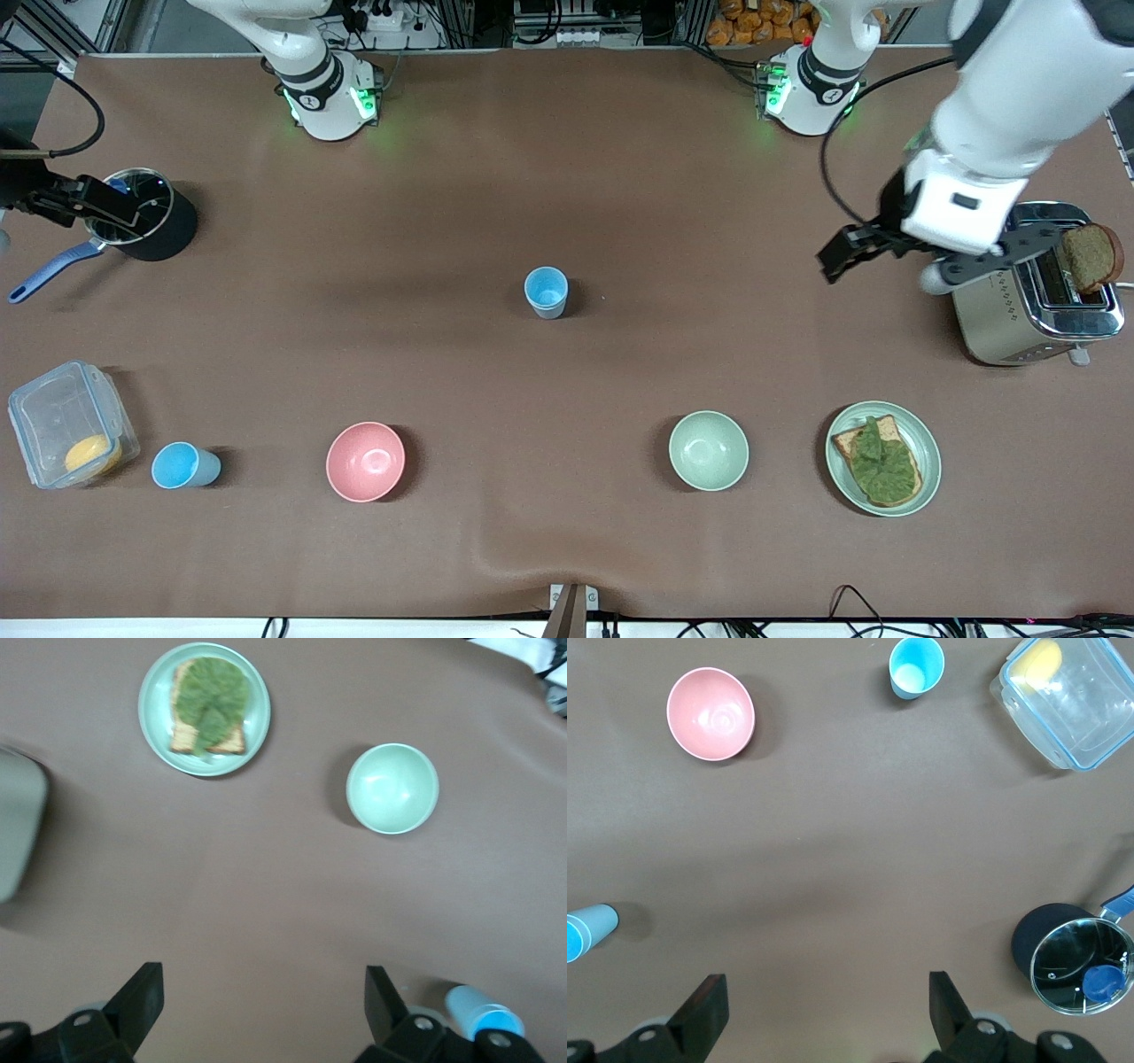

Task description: Stack blue cups with both arms

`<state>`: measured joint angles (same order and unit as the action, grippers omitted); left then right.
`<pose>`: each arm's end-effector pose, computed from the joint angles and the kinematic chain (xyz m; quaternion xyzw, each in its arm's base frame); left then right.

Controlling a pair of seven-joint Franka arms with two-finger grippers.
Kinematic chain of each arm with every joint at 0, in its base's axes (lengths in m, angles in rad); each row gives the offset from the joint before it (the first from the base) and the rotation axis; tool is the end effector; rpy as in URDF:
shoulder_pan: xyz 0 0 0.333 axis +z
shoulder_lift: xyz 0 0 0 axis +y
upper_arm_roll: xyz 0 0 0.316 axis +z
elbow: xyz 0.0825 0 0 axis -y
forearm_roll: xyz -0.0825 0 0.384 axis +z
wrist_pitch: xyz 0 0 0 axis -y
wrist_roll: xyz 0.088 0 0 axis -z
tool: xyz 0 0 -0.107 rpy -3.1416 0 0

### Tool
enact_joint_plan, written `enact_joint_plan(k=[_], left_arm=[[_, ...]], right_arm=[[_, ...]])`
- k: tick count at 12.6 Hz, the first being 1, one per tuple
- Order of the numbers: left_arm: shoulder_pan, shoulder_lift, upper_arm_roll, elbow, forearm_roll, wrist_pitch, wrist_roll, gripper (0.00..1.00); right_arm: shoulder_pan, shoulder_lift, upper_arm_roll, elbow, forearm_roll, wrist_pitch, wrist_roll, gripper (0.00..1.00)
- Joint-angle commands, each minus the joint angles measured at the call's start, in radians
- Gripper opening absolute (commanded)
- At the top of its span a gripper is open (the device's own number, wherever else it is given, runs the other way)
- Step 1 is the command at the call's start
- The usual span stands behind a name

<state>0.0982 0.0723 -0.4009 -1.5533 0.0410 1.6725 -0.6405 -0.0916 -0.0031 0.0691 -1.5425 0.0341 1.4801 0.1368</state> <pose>0.5615 -0.1626 0.6040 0.9855 0.1673 0.0263 0.0063 0.5442 -0.0083 0.6318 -0.9963 0.0785 0.0306 0.0152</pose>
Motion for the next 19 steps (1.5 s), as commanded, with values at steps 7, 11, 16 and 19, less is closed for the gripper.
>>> enact_joint_plan(k=[7, 11, 16, 19], left_arm=[[0.127, -0.190, 0.056, -0.159, 0.017, -0.060, 0.323, 1.00], [0.075, -0.206, 0.207, -0.151, 0.017, -0.077, 0.481, 1.00], [0.026, -0.204, 0.312, -0.137, 0.011, -0.091, 0.565, 1.00], [0.029, -0.206, 0.307, -0.139, 0.004, -0.094, 0.567, 1.00]], right_arm=[[0.055, -0.011, 0.014, 0.015, 0.006, 0.005, 0.116, 1.00], [0.052, -0.009, 0.014, 0.015, 0.007, 0.006, 0.104, 1.00], [0.050, -0.008, 0.012, 0.015, 0.007, 0.006, 0.104, 1.00], [0.050, -0.009, 0.012, 0.015, 0.007, 0.006, 0.104, 1.00]])
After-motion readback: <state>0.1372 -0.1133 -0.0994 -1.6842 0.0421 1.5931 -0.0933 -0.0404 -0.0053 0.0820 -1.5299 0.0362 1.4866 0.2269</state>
